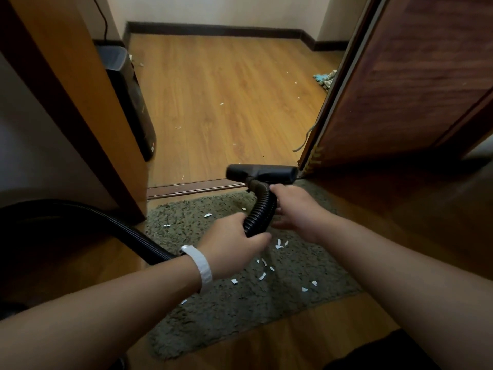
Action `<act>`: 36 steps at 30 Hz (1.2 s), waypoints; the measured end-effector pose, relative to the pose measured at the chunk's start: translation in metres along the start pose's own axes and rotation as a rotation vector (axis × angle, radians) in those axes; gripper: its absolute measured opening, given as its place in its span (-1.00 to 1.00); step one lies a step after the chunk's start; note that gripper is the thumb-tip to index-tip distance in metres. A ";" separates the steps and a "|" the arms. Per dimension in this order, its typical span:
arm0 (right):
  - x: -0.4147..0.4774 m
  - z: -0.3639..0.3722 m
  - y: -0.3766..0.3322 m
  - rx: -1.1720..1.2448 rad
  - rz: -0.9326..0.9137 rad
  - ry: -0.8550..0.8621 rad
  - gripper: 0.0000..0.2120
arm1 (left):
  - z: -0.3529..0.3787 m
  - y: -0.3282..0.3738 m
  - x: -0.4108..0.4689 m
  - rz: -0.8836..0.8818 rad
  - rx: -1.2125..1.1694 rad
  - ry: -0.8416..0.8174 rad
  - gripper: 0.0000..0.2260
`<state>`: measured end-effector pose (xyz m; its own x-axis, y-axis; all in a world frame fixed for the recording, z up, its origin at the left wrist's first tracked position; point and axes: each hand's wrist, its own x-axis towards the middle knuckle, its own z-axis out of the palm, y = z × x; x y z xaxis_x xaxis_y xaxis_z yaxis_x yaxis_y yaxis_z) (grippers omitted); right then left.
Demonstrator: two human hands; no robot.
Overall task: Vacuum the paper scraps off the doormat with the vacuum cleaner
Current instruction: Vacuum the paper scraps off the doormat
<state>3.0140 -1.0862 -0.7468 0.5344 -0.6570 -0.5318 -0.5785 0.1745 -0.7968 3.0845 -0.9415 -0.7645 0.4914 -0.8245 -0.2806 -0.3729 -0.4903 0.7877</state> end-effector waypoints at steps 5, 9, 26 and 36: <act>-0.003 0.008 -0.004 0.093 0.070 -0.087 -0.68 | 0.026 0.004 -0.014 0.167 0.273 -0.030 -0.79; -0.004 0.008 -0.001 -0.126 -0.001 0.016 -0.68 | 0.025 -0.009 -0.010 0.201 0.202 -0.173 -0.70; 0.001 -0.059 -0.005 -0.865 -0.263 0.239 -0.69 | -0.054 -0.099 0.006 0.356 1.038 -0.345 -0.68; -0.003 -0.055 -0.005 -1.307 -0.401 0.272 -0.73 | 0.036 -0.027 -0.033 0.636 0.869 -0.534 -0.66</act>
<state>2.9814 -1.1253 -0.7252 0.7508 -0.6450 -0.1421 -0.6465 -0.7618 0.0422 3.0502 -0.9114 -0.7960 -0.2851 -0.9002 -0.3292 -0.9372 0.1898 0.2925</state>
